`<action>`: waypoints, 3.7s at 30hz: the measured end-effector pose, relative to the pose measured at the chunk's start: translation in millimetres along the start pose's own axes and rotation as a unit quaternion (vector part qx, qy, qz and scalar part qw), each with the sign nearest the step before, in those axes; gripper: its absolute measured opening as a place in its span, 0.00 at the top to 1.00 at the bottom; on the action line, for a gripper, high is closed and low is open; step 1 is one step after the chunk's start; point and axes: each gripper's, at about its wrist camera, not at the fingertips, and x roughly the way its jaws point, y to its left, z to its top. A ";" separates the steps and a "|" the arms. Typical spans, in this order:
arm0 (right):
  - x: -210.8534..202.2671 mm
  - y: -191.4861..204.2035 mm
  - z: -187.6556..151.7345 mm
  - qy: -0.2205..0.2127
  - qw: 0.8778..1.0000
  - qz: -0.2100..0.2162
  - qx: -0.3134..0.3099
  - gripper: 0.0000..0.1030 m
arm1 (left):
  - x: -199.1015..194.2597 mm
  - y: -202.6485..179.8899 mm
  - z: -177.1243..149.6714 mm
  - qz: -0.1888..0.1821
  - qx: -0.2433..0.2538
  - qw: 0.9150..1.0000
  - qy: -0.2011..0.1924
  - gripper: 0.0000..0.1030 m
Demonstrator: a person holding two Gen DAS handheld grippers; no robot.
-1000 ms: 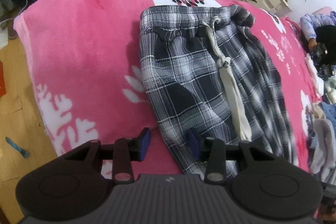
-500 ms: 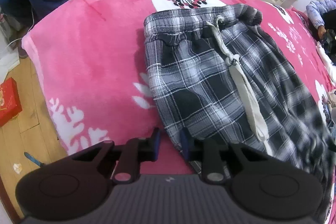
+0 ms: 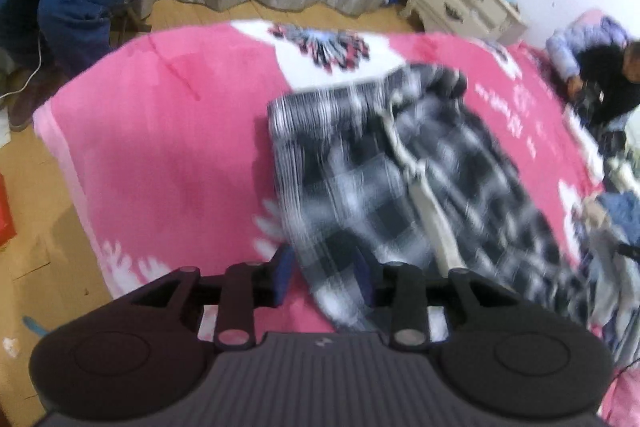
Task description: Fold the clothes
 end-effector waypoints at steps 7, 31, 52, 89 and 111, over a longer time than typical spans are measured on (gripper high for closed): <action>98.5 136.1 103.7 -0.029 0.966 0.241 -0.090 0.45 | 20.6 22.5 36.4 -0.011 -0.050 0.998 -0.022 0.63; 243.6 170.1 147.1 0.103 0.891 0.428 0.113 0.77 | 79.9 51.1 48.4 -0.141 -0.208 0.968 0.002 0.83; 184.2 213.1 189.7 -0.052 0.900 0.431 -0.046 0.84 | 18.1 28.3 94.1 -0.023 -0.030 0.995 -0.096 0.89; -39.2 15.7 -22.2 -0.077 0.963 0.211 0.148 0.44 | -11.4 26.7 35.8 -0.041 -0.017 0.999 0.011 0.49; -63.3 14.2 -315.7 0.160 0.966 -0.068 0.192 0.96 | 22.9 -169.8 -154.4 -0.116 0.339 0.919 0.163 0.50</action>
